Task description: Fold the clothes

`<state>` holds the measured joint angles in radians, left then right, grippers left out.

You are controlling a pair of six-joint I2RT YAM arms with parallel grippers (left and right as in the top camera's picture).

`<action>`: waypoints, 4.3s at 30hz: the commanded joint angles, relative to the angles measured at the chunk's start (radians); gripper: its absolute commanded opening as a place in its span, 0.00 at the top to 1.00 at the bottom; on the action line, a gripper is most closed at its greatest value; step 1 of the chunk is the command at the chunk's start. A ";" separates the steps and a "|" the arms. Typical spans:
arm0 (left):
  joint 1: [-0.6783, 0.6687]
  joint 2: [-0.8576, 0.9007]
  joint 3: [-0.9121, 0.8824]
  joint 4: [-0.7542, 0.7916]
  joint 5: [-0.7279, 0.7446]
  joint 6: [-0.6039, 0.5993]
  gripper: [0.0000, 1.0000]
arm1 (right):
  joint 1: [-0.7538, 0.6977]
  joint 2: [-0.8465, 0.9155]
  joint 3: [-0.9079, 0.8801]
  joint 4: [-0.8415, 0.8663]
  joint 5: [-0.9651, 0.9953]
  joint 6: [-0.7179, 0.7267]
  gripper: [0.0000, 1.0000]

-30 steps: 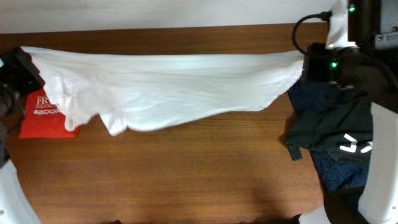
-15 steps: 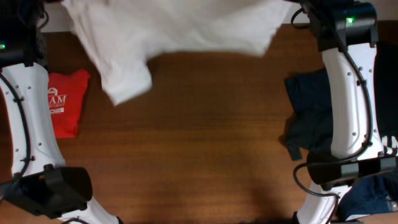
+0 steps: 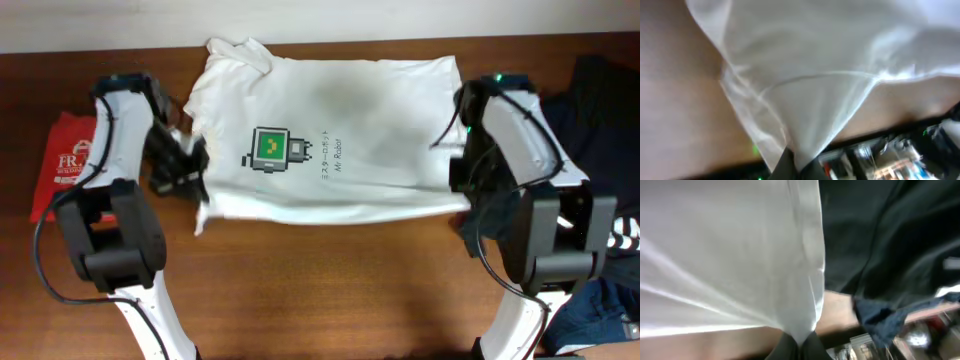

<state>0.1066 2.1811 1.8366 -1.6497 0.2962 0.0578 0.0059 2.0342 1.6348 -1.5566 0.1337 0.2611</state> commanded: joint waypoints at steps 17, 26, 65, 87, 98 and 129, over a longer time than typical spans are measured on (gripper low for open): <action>0.246 -0.466 -0.542 0.165 -0.075 -0.073 1.00 | -0.006 -0.273 -0.362 0.045 -0.071 0.074 0.96; 0.227 -0.575 -0.548 0.482 0.194 -0.096 1.00 | -0.006 -0.422 -0.430 0.468 -0.100 0.069 0.96; 0.241 -0.356 -0.674 0.711 0.013 -0.132 0.36 | -0.006 -0.241 -0.639 1.024 -0.097 0.058 0.81; 0.232 -0.360 -0.771 0.928 0.212 -0.109 0.70 | -0.007 -0.126 -0.640 1.118 -0.134 0.002 0.96; 0.277 -0.401 -0.734 0.954 -0.090 -0.080 1.00 | -0.007 -0.126 -0.640 1.097 -0.123 0.001 0.96; 0.122 -0.345 -0.602 0.987 -0.121 0.027 0.93 | -0.008 -0.126 -0.640 0.954 -0.119 0.002 0.96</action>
<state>0.2356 1.8263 1.2301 -0.6529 0.1825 0.0738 0.0051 1.8404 1.0565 -0.5617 0.0086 0.2623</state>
